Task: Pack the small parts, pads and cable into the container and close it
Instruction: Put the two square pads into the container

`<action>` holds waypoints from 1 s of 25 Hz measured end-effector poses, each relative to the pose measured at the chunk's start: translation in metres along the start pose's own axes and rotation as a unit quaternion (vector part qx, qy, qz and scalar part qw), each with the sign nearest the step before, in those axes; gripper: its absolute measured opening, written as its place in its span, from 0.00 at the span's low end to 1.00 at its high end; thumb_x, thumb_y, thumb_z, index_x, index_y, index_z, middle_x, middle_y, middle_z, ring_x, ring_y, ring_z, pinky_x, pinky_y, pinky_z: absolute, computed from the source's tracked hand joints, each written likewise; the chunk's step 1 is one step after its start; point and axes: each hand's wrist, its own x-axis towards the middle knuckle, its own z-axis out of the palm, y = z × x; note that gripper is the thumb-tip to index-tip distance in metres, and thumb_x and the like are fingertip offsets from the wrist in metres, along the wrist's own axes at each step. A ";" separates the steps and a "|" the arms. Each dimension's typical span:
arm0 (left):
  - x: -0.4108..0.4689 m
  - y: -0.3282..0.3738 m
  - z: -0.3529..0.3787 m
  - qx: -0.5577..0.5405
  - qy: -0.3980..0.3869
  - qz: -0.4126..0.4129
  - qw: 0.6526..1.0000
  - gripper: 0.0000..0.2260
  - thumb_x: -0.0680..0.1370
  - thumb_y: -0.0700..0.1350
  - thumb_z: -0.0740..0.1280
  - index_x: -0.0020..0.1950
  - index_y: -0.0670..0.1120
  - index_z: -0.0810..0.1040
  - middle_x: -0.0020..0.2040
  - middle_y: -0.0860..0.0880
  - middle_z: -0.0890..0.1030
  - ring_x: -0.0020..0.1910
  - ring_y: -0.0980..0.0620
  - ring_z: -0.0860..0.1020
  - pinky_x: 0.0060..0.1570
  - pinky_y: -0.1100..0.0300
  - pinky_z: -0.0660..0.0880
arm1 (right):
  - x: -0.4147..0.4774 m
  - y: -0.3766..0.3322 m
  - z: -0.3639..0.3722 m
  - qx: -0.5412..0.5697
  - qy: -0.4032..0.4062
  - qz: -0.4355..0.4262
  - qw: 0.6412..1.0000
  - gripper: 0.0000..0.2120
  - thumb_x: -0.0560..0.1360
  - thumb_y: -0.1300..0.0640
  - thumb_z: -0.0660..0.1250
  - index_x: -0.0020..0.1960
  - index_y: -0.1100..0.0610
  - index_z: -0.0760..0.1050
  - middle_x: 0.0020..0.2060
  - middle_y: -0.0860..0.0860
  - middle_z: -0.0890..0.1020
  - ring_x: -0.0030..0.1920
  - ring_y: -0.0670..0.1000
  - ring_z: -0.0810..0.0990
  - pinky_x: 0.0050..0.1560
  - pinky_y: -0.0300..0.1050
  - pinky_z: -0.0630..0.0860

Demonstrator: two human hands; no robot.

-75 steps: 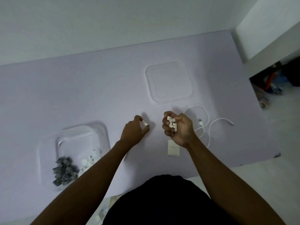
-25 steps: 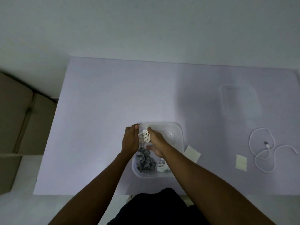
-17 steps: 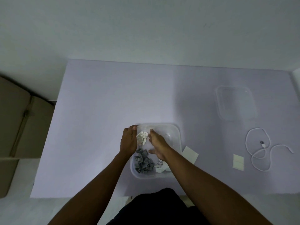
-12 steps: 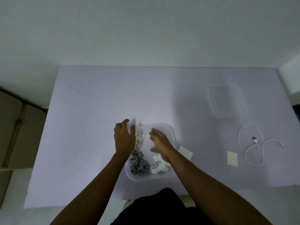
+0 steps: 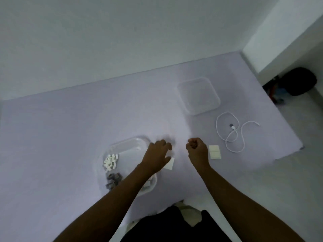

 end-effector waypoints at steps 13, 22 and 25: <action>0.054 0.057 0.071 0.214 -0.155 -0.141 0.954 0.34 0.71 0.47 0.73 0.73 0.45 0.61 0.68 0.45 0.71 0.65 0.43 0.70 0.61 0.47 0.67 | 0.046 0.108 -0.096 -0.170 0.120 0.095 0.973 0.29 0.67 0.57 0.78 0.63 0.57 0.69 0.58 0.61 0.75 0.60 0.63 0.71 0.50 0.57 0.76; 0.068 0.082 0.078 0.035 -0.094 -0.225 0.969 0.06 0.77 0.47 0.65 0.48 0.46 0.79 0.51 0.46 0.80 0.54 0.42 0.78 0.48 0.53 0.70 | 0.086 0.117 -0.097 -0.217 0.025 0.058 0.974 0.18 0.68 0.66 0.72 0.57 0.63 0.76 0.53 0.64 0.79 0.56 0.65 0.77 0.50 0.53 0.75; 0.056 0.072 0.068 -0.158 -0.023 -0.285 0.945 0.12 0.76 0.49 0.69 0.37 0.47 0.70 0.36 0.50 0.75 0.41 0.45 0.76 0.34 0.57 0.65 | 0.084 0.113 -0.085 -0.193 -0.008 0.062 0.979 0.12 0.67 0.62 0.76 0.48 0.64 0.80 0.45 0.62 0.83 0.48 0.62 0.82 0.43 0.48 0.74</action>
